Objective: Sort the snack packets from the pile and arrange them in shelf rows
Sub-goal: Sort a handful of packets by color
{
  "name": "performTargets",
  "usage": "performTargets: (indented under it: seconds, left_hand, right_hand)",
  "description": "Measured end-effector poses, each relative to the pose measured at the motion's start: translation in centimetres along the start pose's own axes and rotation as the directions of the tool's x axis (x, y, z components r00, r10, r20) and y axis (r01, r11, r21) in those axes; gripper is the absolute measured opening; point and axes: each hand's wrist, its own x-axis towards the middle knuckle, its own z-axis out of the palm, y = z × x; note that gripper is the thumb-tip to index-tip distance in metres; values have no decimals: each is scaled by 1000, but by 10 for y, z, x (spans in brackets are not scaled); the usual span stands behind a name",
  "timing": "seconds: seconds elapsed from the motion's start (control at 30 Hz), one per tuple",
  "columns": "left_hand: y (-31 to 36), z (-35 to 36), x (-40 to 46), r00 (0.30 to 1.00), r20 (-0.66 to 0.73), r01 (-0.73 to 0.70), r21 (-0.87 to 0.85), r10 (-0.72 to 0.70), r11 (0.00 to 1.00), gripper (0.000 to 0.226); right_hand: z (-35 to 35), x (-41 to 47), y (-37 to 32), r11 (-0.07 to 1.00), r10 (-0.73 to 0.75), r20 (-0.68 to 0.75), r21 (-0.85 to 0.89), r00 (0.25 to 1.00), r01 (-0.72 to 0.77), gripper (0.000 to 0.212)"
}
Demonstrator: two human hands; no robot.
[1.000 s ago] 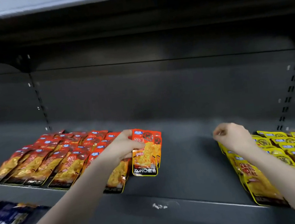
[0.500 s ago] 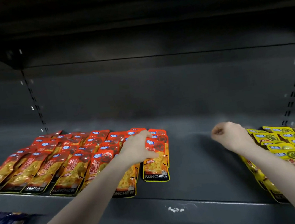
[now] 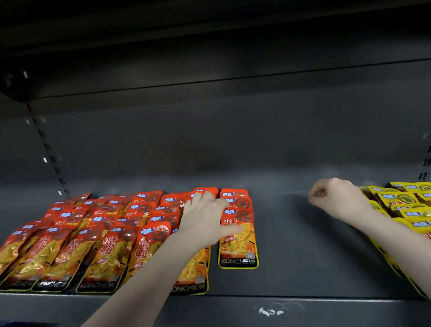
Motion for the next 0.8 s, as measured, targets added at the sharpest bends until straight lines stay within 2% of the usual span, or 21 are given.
performTargets:
  seconds: [0.1,0.3,0.47,0.6,0.8]
  left_hand:
    - [0,0,0,999,-31,-18,-28,17,999,66]
    - [10,6,8,982,-185,-50,-95,32,994,50]
    - [36,6,8,973,-228,-50,-127,20,991,41]
    - [74,-1,4,973,-230,-52,-145,17,988,42]
    - [182,-17,3,963,-262,-108,-173,60,979,43]
  right_hand:
    - [-1,-1,2,1000,-7,-7,-12,1000,7,13]
    - [-8,-8,13,991,13,-94,-130,995,-25,18]
    - [-22,-18,32,982,-32,-168,-189,985,0,20]
    - [-44,-31,66,964,-120,-250,-261,961,52,19]
    - [-88,-56,152,960,-97,-305,-281,948,7,18]
